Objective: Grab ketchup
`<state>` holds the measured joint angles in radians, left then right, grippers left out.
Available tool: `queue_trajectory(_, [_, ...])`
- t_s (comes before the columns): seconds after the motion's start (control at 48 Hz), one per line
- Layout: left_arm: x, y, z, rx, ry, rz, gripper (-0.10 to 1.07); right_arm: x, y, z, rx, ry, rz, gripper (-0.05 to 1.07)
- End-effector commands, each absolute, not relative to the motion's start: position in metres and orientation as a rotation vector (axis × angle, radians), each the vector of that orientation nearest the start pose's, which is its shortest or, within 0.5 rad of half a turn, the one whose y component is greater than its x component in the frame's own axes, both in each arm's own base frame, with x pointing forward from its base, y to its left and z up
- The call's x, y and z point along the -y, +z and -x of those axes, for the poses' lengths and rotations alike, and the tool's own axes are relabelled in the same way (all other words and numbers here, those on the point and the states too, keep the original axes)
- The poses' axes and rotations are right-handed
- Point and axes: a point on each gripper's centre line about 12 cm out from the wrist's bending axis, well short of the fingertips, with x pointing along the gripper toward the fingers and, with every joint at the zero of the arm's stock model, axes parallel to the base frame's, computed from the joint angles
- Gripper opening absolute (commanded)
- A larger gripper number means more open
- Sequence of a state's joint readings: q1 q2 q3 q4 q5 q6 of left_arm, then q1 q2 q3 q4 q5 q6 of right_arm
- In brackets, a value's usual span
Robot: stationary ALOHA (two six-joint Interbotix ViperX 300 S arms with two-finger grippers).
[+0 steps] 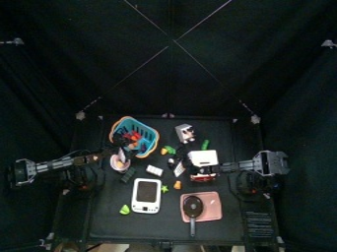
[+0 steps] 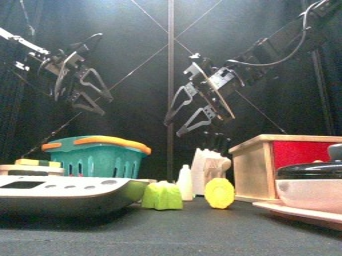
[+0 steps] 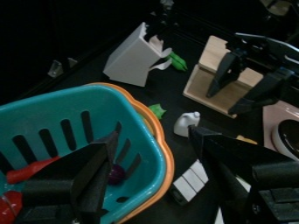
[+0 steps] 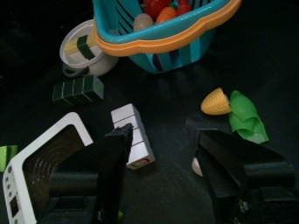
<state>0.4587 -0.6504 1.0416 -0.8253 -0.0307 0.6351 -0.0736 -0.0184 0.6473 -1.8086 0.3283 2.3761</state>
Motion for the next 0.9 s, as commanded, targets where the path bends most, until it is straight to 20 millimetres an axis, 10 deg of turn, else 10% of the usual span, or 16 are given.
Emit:
queue_trajectory(0.0, [-0.125, 0.258, -0.226, -0.305, 0.524, 0.275, 0.98, 0.067, 0.211, -0.388, -0.377, -0.518, -0.472, 0.87])
queue_trajectory(0.875, [-0.144, 0.242, -0.209, -0.598, 0.453, 0.229, 0.98, 0.072, 0.218, -0.393, -0.363, -0.523, -0.532, 0.87])
